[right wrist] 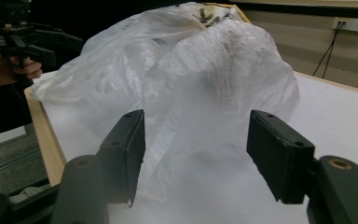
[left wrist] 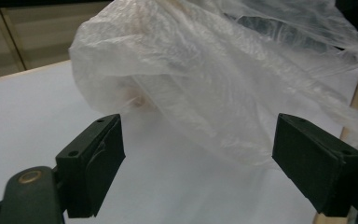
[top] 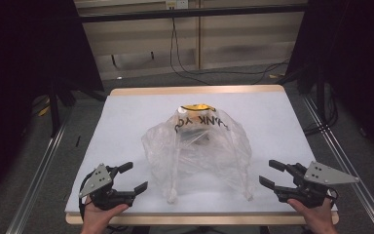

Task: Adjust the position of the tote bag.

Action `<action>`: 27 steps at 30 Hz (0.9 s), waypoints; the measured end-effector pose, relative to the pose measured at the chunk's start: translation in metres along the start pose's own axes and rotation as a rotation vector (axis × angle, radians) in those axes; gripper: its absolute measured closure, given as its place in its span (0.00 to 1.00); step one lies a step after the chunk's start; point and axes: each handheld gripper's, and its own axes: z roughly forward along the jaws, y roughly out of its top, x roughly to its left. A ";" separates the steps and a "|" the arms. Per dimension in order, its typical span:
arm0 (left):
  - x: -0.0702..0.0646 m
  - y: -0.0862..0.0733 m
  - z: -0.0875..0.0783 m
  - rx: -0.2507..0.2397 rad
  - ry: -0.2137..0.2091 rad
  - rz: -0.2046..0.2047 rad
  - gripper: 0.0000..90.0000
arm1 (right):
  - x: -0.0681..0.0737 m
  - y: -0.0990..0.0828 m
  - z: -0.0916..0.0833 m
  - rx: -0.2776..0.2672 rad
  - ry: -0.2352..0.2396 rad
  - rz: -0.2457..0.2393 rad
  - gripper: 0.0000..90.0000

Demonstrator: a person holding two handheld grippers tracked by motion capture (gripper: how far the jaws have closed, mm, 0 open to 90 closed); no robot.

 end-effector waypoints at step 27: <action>-0.046 0.010 0.017 0.030 -0.184 0.085 0.37 | 0.029 -0.006 0.024 0.143 0.126 -0.063 0.42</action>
